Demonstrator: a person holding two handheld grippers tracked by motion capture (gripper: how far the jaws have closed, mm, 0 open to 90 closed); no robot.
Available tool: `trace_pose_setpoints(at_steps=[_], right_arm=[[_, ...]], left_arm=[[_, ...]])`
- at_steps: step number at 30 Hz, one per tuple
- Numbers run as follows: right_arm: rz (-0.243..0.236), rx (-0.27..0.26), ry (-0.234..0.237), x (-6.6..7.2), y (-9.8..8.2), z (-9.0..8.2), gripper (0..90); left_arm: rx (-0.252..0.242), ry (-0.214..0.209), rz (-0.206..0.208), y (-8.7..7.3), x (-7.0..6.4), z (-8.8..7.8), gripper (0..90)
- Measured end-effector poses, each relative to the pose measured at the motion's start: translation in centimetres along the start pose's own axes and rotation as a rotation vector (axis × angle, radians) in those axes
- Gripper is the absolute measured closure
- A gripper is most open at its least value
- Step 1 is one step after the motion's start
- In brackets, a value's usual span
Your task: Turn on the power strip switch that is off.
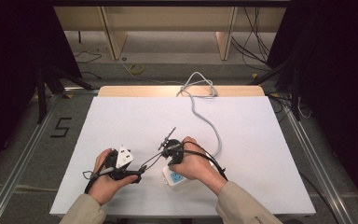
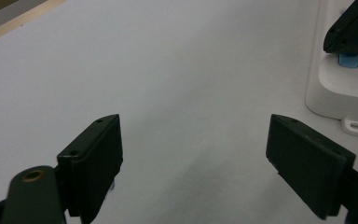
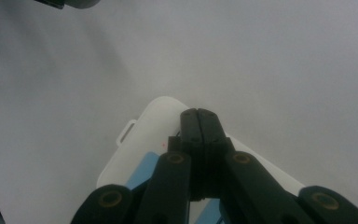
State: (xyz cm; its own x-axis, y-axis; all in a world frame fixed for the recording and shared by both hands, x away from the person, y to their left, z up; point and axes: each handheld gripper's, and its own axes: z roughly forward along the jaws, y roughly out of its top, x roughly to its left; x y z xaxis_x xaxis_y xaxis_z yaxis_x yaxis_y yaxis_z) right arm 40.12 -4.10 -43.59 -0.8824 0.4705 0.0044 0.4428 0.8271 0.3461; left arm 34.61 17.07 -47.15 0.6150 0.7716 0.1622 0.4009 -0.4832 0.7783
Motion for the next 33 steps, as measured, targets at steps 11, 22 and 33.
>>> trace_pose_setpoints(at_steps=[11,22,33], right_arm=[[-0.001,-0.003,-0.003,0.07,-0.07,0.07,90.0],[0.025,-0.036,0.010,-0.02,-0.54,0.02,90.0],[0.017,-0.041,0.008,-0.10,-0.53,0.04,90.0]], left_arm=[[0.001,-0.001,0.000,0.01,-0.01,0.00,18.3],[0.005,-0.003,0.002,-0.01,-0.04,0.08,18.4],[0.005,-0.005,0.001,-0.04,-0.02,0.09,18.4]])
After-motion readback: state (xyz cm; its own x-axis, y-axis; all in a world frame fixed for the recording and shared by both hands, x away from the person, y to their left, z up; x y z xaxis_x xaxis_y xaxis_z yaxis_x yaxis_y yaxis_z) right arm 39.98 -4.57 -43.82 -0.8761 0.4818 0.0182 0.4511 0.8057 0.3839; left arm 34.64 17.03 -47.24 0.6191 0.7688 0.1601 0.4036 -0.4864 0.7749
